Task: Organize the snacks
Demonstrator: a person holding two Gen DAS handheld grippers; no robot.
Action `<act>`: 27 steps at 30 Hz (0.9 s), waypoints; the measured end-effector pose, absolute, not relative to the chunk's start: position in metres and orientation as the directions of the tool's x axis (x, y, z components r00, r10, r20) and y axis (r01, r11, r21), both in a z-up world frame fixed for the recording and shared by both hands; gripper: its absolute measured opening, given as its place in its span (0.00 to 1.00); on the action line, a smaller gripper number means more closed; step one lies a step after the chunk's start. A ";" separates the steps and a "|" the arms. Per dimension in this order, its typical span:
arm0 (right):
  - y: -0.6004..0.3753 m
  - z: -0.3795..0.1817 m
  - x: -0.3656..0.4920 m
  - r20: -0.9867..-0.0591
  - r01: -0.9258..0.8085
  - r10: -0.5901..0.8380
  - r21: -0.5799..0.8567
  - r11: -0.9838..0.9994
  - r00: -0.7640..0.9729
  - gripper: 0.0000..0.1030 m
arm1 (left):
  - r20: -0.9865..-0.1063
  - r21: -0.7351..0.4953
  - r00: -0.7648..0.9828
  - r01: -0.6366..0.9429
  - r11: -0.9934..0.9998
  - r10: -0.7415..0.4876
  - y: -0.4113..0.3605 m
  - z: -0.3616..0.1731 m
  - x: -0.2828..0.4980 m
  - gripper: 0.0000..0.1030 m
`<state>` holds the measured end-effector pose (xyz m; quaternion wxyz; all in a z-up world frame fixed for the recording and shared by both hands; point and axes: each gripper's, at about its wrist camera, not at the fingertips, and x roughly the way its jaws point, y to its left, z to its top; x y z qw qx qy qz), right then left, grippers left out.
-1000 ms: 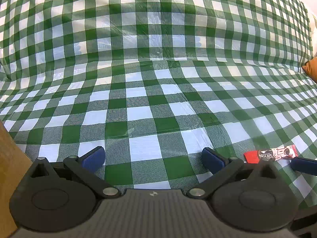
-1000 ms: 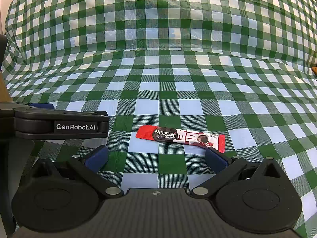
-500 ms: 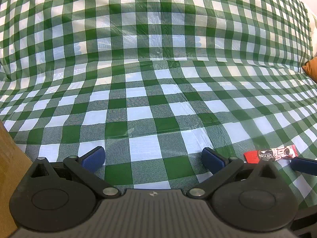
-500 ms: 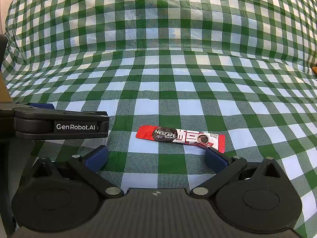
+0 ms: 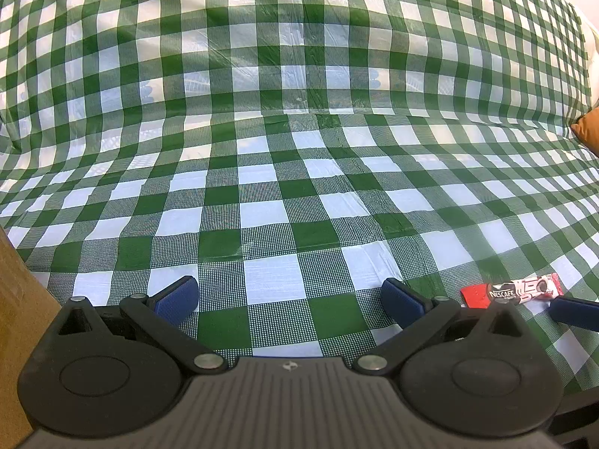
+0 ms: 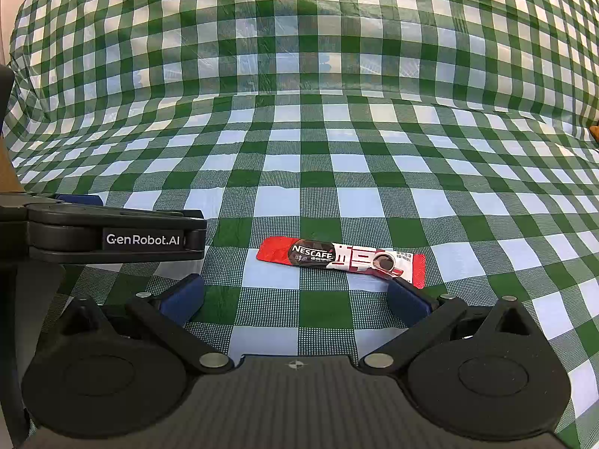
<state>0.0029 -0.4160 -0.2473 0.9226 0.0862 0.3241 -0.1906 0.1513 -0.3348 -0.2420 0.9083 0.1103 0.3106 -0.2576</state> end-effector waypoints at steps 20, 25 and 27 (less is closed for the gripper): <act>-0.416 -0.249 0.005 -0.630 0.409 -0.299 0.033 0.912 0.717 1.00 | -0.621 0.040 0.674 0.537 0.843 -0.400 -0.335 -0.242 0.151 1.00; -0.417 -0.249 0.005 -0.629 0.410 -0.300 0.033 0.912 0.717 1.00 | -0.621 0.041 0.674 0.537 0.843 -0.400 -0.335 -0.242 0.151 1.00; -0.417 -0.250 0.006 -0.629 0.410 -0.300 0.033 0.912 0.717 1.00 | -0.621 0.041 0.674 0.537 0.843 -0.400 -0.335 -0.242 0.151 1.00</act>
